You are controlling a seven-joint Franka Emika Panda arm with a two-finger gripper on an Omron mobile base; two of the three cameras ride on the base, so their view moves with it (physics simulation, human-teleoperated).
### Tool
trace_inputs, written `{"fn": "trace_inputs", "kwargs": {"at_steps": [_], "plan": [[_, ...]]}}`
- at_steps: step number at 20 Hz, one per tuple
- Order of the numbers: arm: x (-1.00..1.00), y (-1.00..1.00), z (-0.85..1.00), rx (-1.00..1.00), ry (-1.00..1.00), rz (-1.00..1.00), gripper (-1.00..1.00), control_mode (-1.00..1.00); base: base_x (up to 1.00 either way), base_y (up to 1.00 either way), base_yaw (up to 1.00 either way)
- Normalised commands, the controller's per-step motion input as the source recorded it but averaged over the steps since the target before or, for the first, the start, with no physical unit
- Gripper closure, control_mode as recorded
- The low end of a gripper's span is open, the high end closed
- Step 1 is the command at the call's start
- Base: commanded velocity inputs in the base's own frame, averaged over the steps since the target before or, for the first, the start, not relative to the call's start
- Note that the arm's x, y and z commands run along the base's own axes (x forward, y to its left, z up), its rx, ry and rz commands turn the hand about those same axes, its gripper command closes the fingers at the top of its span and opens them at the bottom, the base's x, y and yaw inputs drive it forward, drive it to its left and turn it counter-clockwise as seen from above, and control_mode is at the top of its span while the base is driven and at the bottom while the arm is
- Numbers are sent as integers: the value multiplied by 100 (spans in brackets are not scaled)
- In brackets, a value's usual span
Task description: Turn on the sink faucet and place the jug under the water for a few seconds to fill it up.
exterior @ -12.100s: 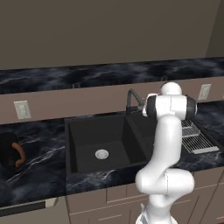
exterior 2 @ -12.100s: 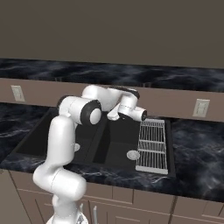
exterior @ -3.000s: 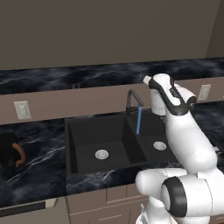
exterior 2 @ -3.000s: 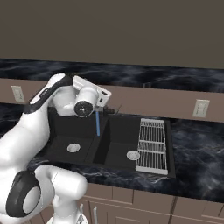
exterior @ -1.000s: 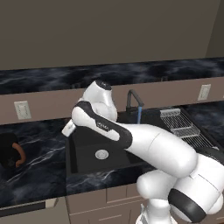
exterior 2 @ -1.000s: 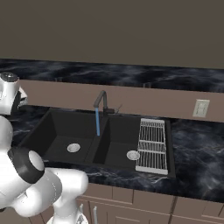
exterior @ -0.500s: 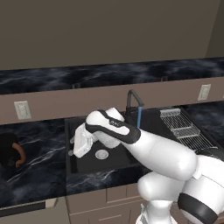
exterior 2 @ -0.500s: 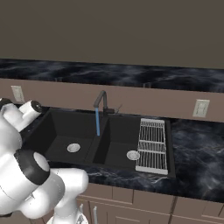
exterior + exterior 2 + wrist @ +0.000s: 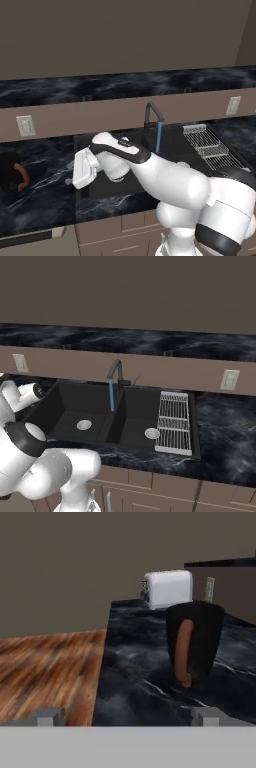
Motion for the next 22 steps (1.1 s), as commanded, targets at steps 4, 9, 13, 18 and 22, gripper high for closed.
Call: {"fn": "trace_inputs", "kwargs": {"at_steps": [4, 9, 13, 18, 22], "plan": [[0, 13, -6, 17, -13, 14, -100, -100, 0, 0, 0], [0, 9, -3, 17, -11, 18, -100, -100, 0, 0, 0], [0, 26, 0, 9, -1, 6, -100, -100, 0, 0, 0], [0, 46, 0, 3, 2, 0, -100, -100, 0, 0, 0], [1, 29, 0, 0, 5, 0, -100, -100, 0, 0, 0]]}}
